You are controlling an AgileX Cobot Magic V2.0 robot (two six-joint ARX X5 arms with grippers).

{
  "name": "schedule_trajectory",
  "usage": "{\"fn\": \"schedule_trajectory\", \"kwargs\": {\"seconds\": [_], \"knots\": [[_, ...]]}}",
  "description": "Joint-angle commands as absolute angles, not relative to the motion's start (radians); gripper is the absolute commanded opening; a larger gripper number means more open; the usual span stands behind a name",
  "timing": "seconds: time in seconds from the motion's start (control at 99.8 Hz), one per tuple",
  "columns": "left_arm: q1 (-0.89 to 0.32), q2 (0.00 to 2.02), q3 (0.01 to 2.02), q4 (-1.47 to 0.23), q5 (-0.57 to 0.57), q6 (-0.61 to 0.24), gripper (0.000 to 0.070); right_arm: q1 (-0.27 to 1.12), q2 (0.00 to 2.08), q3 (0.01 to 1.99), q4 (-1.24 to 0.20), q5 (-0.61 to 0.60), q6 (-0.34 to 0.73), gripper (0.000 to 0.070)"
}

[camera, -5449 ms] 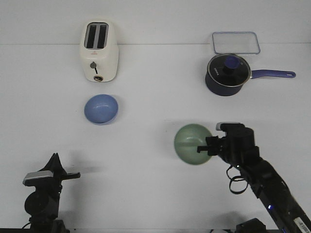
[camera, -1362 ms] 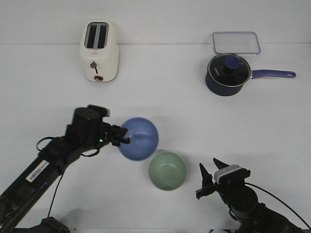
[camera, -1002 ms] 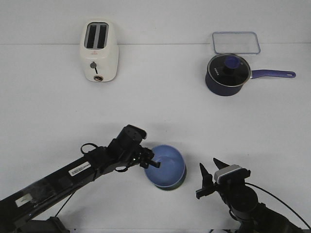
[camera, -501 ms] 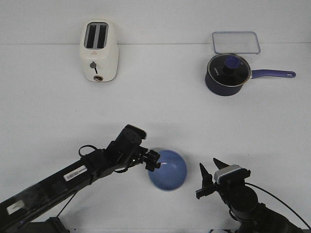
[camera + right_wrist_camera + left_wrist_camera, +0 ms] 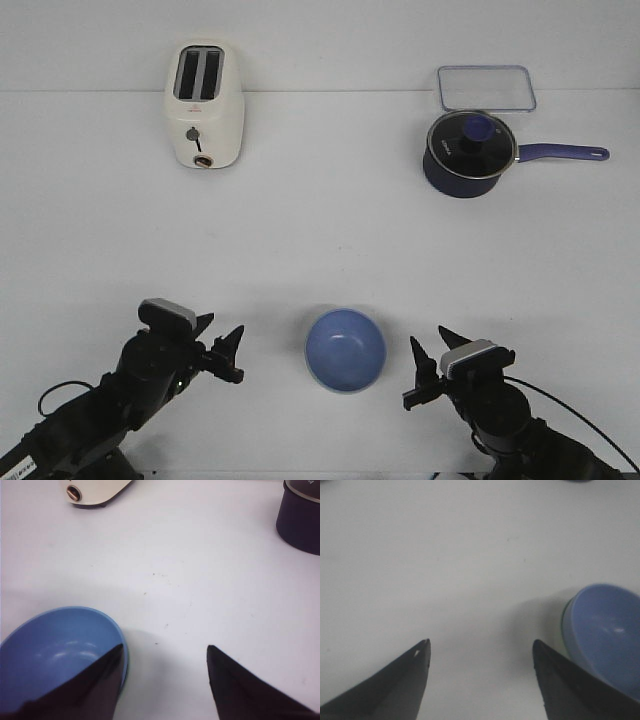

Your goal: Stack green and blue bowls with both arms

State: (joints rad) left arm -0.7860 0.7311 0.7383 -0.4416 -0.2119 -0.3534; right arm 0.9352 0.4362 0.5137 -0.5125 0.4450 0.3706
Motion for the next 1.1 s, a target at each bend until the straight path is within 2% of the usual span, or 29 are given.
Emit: {"fn": "schedule_trajectory", "kwargs": {"seconds": [0.0,0.03,0.05,0.08,0.12,0.15,0.27,0.551,0.902,0.942,0.982,1.032,1.092], "knots": [[-0.794,0.701,0.702,-0.409,-0.217,-0.387,0.0374,0.944,0.439,0.519,-0.503,0.445,0.368,0.0337],[-0.794,0.687,0.689,-0.406,-0.217,-0.387,0.0348,0.944,0.439,0.519,-0.503,0.445,0.368,0.0321],[-0.794,0.681,0.683,-0.403,-0.217,-0.386,0.0299,0.944,0.439,0.519,-0.503,0.445,0.368,0.0298],[-0.793,0.675,0.678,-0.402,-0.217,-0.386,0.0187,0.944,0.44,0.519,-0.503,0.444,0.368,0.0228],[-0.793,0.673,0.676,-0.402,-0.216,-0.386,0.0,0.944,0.44,0.519,-0.503,0.445,0.368,0.0086],[-0.793,0.673,0.676,-0.402,-0.216,-0.386,0.0015,0.944,0.44,0.519,-0.503,0.445,0.368,0.0],[-0.793,0.672,0.676,-0.393,-0.216,-0.352,0.0012,0.944,0.44,0.519,-0.5,0.445,0.369,0.0004],[-0.793,0.625,0.676,-0.377,-0.216,-0.352,0.0015,0.944,0.438,0.519,-0.498,0.446,0.368,0.0004],[-0.791,0.56,0.676,-0.251,-0.216,-0.348,0.0015,0.944,0.437,0.519,-0.498,0.446,0.369,0.0004],[-0.781,0.545,0.675,-0.249,-0.218,-0.276,0.0015,0.944,0.437,0.519,-0.498,0.446,0.369,0.0004],[-0.745,0.518,0.661,-0.235,-0.218,-0.146,0.0015,0.944,0.437,0.519,-0.498,0.446,0.368,0.0004],[-0.69,0.484,0.624,-0.203,-0.184,-0.042,0.0015,0.944,0.438,0.519,-0.498,0.446,0.369,0.0004],[-0.589,0.426,0.542,-0.13,-0.121,0.047,0.0015,0.944,0.438,0.519,-0.499,0.446,0.368,0.0004]]}}
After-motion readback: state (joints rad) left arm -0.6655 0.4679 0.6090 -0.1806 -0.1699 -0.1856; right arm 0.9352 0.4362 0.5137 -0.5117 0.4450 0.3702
